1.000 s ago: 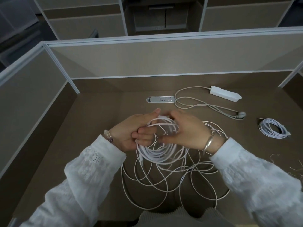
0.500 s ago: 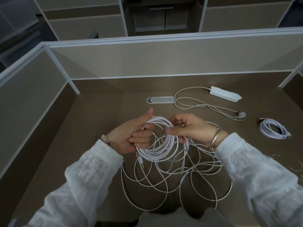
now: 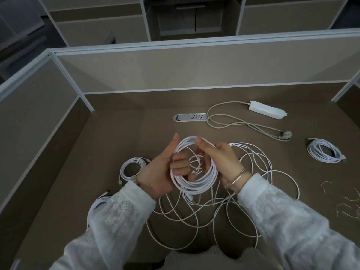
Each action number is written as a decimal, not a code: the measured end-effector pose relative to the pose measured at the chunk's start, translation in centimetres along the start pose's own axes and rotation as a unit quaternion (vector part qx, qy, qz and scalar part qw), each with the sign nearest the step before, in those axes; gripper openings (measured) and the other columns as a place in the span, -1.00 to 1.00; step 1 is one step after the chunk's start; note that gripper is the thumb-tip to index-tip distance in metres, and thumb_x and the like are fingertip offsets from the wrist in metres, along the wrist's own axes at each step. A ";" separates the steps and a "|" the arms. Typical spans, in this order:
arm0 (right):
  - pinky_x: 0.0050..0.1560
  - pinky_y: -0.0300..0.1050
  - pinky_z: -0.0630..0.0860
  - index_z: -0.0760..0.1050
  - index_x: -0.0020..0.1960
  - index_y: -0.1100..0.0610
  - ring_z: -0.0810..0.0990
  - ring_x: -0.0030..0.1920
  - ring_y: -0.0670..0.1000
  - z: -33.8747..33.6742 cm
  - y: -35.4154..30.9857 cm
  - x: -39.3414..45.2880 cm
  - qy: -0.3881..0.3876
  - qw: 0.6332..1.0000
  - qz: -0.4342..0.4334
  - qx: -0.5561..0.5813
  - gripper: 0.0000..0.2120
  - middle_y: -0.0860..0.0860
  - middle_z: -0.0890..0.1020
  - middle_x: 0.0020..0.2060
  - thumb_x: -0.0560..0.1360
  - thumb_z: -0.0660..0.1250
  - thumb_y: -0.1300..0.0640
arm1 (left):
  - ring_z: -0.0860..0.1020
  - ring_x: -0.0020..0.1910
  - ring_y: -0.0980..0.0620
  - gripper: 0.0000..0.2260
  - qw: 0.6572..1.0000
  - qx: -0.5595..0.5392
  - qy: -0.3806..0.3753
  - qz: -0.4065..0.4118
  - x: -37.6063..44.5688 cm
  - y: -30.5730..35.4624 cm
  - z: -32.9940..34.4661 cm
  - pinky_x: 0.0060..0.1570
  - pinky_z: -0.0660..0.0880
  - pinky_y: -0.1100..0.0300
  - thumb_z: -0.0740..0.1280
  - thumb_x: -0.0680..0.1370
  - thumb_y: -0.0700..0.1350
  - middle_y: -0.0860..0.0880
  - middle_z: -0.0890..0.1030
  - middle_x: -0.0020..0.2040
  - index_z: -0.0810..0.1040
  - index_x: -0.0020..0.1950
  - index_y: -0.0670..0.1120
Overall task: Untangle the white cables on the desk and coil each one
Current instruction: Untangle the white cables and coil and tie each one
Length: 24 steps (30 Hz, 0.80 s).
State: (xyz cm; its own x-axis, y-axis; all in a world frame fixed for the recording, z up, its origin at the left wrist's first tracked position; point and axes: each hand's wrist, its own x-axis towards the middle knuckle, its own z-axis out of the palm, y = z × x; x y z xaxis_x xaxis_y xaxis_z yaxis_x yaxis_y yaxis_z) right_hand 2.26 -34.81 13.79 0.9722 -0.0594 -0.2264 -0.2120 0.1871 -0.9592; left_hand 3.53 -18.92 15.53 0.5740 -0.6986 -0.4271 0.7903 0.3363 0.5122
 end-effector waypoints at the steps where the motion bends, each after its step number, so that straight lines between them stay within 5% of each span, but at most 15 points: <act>1: -0.54 -0.26 0.33 0.51 -0.42 0.18 0.36 -0.65 -0.01 -0.2 0.0 -0.1 -0.008 1.000 0.000 -0.015 -0.61 0.09 0.40 -0.67 0.24 0.42 -0.16 | 0.27 -0.60 0.12 -0.47 1.000 0.006 0.022 0.011 0.1 -0.2 0.1 -0.26 0.39 0.27 0.20 0.51 0.30 0.07 0.22 -0.60 0.25 -0.50 -0.02; 4: -0.53 -0.24 0.39 0.45 -0.29 0.26 0.45 -0.60 0.01 -0.7 -0.2 -0.3 -0.073 0.997 0.008 -0.018 -0.63 0.06 0.41 -0.59 0.30 0.40 -0.07 | 0.35 -0.52 0.07 -0.48 0.999 0.013 0.036 0.026 0.0 -0.6 0.2 -0.19 0.49 0.15 0.16 0.55 0.23 0.03 0.27 -0.58 0.25 -0.52 -0.03; 8: -0.45 -0.19 0.46 0.37 -0.27 0.22 0.40 -0.58 -0.04 -1.1 -0.4 -0.5 -0.175 0.975 0.079 0.114 -0.74 -0.01 0.36 -0.56 0.43 0.33 0.06 | 0.25 -0.61 0.14 -0.55 0.999 0.015 -0.040 -0.005 -0.7 0.1 -0.6 -0.38 0.39 0.26 0.20 0.58 0.15 0.09 0.25 -0.63 0.30 -0.45 -0.03; 14: -0.48 -0.20 0.37 0.44 -0.26 0.19 0.08 -0.64 -0.08 -1.1 -0.8 -0.6 -0.209 0.957 0.170 0.107 -0.43 -0.07 0.12 -0.66 0.44 0.15 -0.35 | 0.10 -0.65 0.11 -0.51 0.993 0.068 -0.095 -0.034 -0.5 0.0 -1.0 -0.46 0.22 0.23 0.06 0.62 0.17 0.09 0.22 -0.66 0.45 -0.33 -0.12; 16: -0.51 -0.22 0.34 0.44 -0.33 0.17 0.07 -0.66 -0.08 -0.9 -0.7 -0.7 -0.185 0.965 0.173 0.071 -0.48 -0.06 0.11 -0.67 0.42 0.22 -0.30 | 0.15 -0.67 0.11 -0.44 0.990 0.081 -0.107 -0.046 -0.4 -0.1 -1.1 -0.44 0.27 0.22 0.04 0.61 0.23 0.07 0.25 -0.67 0.43 -0.37 -0.14; 24: -0.55 -0.28 0.20 0.35 -0.39 0.12 0.09 -0.67 -0.11 -1.3 -1.0 -1.1 -0.210 0.961 0.158 0.087 -0.63 -0.07 0.15 -0.66 0.44 0.29 -0.11 | 0.54 -0.39 -0.03 -0.55 0.980 0.180 -0.083 0.002 -0.8 -0.8 -2.0 -0.15 0.52 0.13 0.45 0.42 0.16 -0.07 0.54 -0.45 0.40 -0.53 -0.05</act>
State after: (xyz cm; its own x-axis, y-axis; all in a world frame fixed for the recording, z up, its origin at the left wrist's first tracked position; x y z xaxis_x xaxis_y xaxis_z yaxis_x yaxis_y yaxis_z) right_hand 1.33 -36.23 14.81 0.8241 0.4219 -0.3779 -0.5188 0.2946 -0.8025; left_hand 2.87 -17.39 14.02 0.5110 -0.8010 -0.3120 0.6440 0.1163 0.7561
